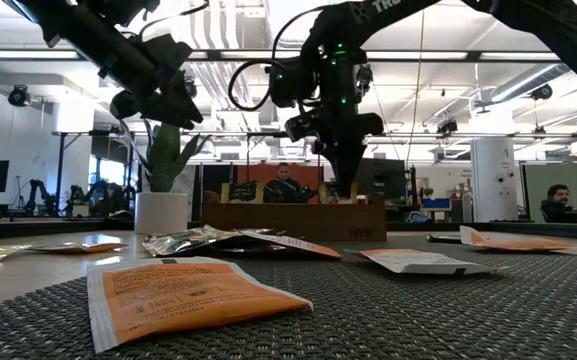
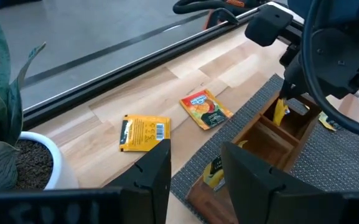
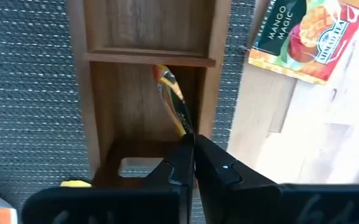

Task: Pick & Place Tea
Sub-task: Put the orange tea bag into the right compartment of the wooden organizer

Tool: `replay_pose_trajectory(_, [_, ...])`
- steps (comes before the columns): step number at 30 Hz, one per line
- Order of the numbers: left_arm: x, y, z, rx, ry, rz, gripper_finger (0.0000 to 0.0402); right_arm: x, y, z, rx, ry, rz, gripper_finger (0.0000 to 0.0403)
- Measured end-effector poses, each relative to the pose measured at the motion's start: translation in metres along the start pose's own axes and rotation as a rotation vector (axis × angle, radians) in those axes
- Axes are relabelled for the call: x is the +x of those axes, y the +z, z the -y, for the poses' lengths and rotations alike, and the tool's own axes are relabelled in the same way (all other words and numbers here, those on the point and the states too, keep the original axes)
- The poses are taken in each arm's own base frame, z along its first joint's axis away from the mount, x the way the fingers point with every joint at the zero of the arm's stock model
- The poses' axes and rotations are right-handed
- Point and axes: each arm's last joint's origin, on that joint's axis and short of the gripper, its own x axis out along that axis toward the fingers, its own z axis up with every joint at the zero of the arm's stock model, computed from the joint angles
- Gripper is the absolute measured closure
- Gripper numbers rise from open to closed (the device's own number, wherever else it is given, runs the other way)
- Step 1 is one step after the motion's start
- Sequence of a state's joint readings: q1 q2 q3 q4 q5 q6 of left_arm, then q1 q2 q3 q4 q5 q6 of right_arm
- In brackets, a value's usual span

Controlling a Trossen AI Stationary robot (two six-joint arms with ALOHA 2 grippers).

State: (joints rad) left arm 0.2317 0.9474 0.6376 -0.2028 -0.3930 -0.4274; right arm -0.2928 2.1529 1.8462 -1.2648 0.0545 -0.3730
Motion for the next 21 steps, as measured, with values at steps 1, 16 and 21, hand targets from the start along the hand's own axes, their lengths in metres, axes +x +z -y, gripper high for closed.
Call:
replay_pose_trajectory(1, [0.0, 0.0, 0.0, 0.0, 0.0, 0.0, 0.0266, 0.0, 0.0, 0.0, 0.0, 0.002, 0.001, 0.0382])
replay_pose_trajectory(16, [0.0, 0.0, 0.0, 0.001, 0.0, 0.0, 0.0266, -0.007, -0.004, 0.002, 0.039, -0.058, -0.01, 0.0254])
replay_pose_trajectory(21, [0.0, 0.0, 0.0, 0.001, 0.0, 0.0, 0.0266, -0.025, -0.007, 0.009, 0.051, -0.078, 0.043, 0.0234])
